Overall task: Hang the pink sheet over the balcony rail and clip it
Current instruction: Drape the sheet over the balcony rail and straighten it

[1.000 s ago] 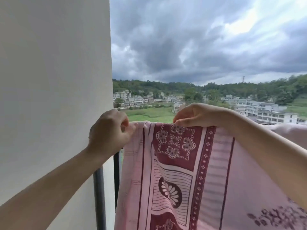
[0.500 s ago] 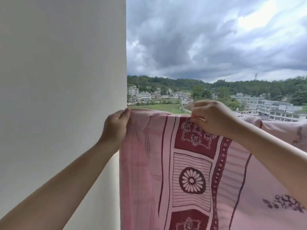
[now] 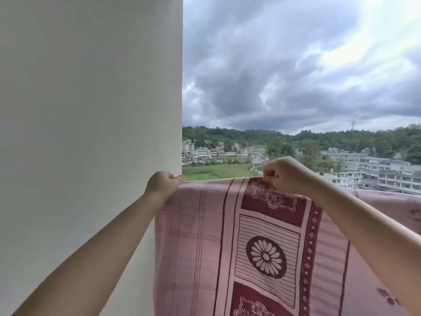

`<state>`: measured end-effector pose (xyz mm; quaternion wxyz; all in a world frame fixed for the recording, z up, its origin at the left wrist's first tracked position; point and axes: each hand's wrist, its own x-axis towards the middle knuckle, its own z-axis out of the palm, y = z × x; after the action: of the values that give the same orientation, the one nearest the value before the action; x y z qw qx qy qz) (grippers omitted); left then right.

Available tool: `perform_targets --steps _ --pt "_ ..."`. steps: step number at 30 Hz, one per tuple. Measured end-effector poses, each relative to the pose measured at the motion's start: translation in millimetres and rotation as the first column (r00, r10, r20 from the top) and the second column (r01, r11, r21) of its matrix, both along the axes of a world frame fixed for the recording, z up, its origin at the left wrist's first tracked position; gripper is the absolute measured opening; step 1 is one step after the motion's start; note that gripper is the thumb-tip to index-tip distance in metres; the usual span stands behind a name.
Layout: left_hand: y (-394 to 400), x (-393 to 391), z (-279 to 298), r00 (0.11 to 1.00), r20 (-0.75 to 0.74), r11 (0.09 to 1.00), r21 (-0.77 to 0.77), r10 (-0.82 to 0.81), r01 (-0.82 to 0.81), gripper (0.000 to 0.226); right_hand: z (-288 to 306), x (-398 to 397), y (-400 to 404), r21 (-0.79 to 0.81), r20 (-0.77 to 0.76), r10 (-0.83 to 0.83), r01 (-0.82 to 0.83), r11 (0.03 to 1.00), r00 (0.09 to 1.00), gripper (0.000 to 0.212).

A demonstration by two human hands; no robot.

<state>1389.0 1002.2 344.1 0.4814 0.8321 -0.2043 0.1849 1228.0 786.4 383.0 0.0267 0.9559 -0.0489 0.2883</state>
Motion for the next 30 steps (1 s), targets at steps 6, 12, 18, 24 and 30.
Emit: perform_targets --steps 6,12,18,24,30 --pt "-3.2 -14.6 21.8 0.946 0.284 0.983 -0.140 0.154 -0.118 0.046 4.6 -6.5 12.2 0.065 0.334 0.007 -0.031 0.997 0.943 0.015" --pt "-10.3 -0.3 22.1 0.988 0.090 0.964 0.225 0.124 -0.142 0.030 -4.1 16.8 10.3 0.090 0.085 -0.078 0.070 0.993 0.993 0.018" --pt "4.0 -8.8 -19.9 0.994 -0.028 0.994 -0.016 0.109 -0.110 0.020 -2.3 -1.6 15.8 0.075 -0.027 -0.028 0.030 0.997 0.999 0.034" --pt "0.5 -54.4 -35.8 0.760 0.636 0.957 0.284 -0.139 -0.063 0.033 -18.3 -45.0 17.0 -0.122 -0.052 0.042 -0.048 0.991 0.998 0.030" --pt "-11.5 -52.3 -38.9 0.603 0.789 0.932 0.296 -0.116 -0.209 0.003 -40.1 -44.9 6.2 -0.118 0.188 0.151 -0.131 0.984 0.971 0.015"
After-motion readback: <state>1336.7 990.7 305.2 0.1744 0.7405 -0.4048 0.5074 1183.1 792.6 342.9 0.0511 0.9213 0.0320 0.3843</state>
